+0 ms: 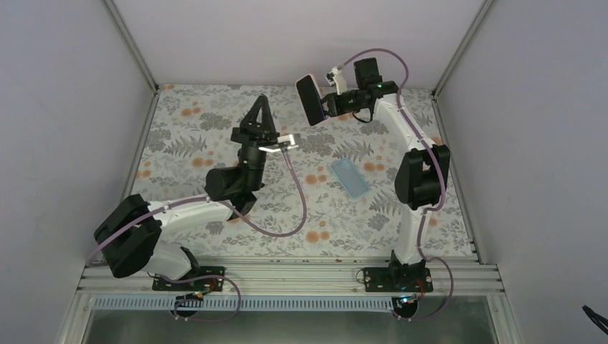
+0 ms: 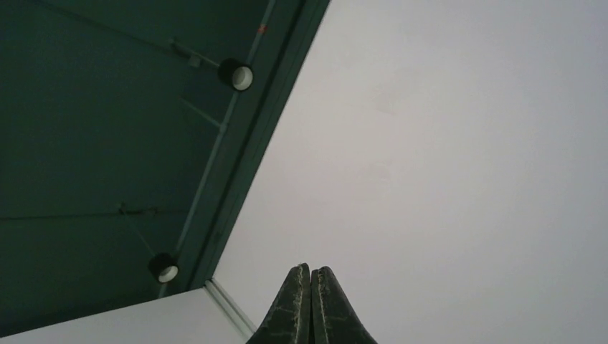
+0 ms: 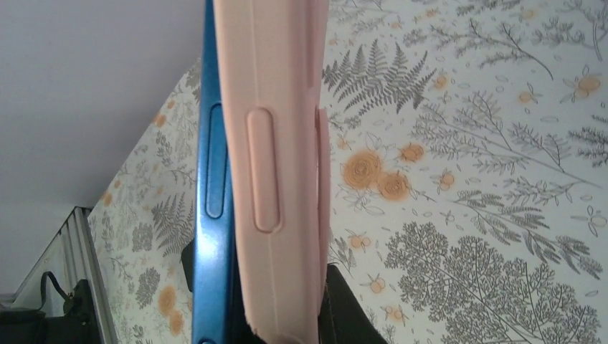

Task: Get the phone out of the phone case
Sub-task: Remove the phone case from the phone.

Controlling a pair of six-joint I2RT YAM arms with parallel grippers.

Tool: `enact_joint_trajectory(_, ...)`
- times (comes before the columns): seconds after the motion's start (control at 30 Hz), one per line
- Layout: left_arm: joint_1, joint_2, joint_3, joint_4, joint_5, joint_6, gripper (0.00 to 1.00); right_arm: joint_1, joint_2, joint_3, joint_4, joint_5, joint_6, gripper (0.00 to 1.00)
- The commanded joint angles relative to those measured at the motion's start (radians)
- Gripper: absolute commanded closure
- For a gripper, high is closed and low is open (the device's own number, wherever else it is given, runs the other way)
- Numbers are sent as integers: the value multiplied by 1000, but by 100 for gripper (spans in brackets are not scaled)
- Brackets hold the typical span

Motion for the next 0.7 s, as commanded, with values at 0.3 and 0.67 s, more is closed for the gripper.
enact_joint_trajectory(0.3, -41, 75, -55, 100, -88, -141, 10, 19, -63, 12, 16, -56, 27, 97)
enact_joint_trajectory(0.67, -77, 169, 39, -91, -148, -388, 0, 26, -173, -25, 188, 73, 179, 97)
